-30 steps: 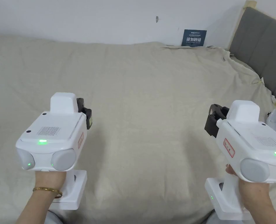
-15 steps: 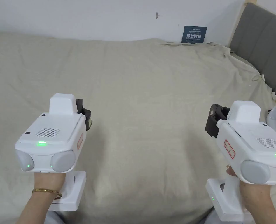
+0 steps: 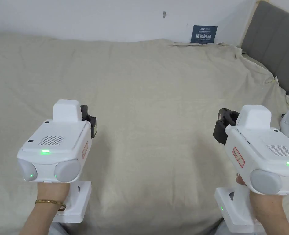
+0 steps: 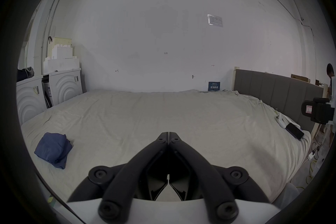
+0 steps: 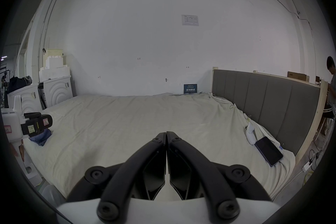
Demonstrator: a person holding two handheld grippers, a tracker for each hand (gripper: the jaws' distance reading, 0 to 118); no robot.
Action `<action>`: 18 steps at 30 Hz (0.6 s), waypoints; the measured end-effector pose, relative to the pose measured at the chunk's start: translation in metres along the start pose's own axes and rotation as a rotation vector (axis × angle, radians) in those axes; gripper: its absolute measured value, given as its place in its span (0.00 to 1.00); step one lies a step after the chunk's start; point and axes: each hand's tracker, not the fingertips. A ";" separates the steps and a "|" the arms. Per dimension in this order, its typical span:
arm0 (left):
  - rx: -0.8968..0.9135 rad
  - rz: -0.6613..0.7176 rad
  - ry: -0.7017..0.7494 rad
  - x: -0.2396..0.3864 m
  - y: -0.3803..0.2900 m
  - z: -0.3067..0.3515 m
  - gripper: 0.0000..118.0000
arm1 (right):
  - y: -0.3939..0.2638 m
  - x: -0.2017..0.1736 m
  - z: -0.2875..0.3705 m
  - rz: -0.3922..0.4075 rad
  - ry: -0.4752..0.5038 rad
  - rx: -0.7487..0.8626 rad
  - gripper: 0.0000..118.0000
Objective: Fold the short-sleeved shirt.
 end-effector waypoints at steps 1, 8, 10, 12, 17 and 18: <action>-0.001 0.000 -0.002 0.000 -0.001 0.000 0.00 | 0.000 0.000 0.000 0.000 0.000 -0.001 0.00; -0.003 -0.001 -0.006 0.002 -0.002 0.000 0.00 | 0.000 -0.003 0.002 0.002 0.004 0.000 0.00; -0.005 0.001 -0.006 0.002 -0.003 0.000 0.00 | 0.000 -0.004 0.002 0.007 0.005 0.000 0.00; -0.004 -0.002 -0.005 0.002 -0.003 0.000 0.00 | 0.000 -0.005 0.002 0.007 0.005 0.002 0.00; 0.000 -0.005 -0.008 0.004 -0.003 0.000 0.00 | 0.000 -0.008 0.003 0.023 0.003 0.007 0.00; 0.001 -0.007 -0.008 0.004 -0.003 0.000 0.00 | 0.000 -0.008 0.003 0.024 0.003 0.007 0.00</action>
